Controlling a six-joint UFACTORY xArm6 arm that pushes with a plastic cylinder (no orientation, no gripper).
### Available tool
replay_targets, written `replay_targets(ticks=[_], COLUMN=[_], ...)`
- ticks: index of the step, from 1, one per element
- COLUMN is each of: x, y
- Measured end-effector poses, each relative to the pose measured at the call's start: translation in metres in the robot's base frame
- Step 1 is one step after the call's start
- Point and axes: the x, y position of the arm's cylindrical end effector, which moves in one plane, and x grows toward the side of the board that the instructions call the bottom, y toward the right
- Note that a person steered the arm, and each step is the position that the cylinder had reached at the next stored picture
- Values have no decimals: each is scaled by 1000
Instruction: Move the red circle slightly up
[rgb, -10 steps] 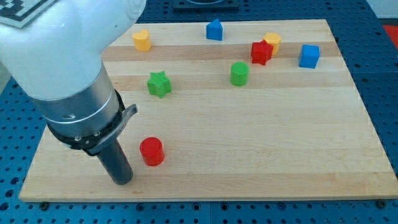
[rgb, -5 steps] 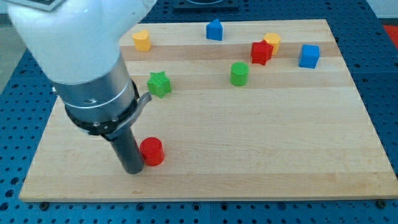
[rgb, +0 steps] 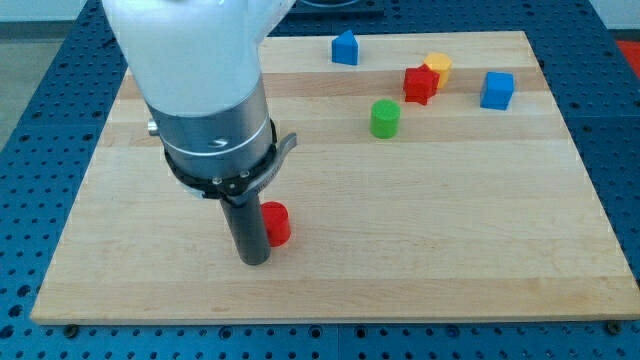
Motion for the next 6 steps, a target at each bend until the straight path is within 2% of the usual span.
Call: replay_targets(ticks=[4, 6], x=[-2, -2], y=[-2, 23])
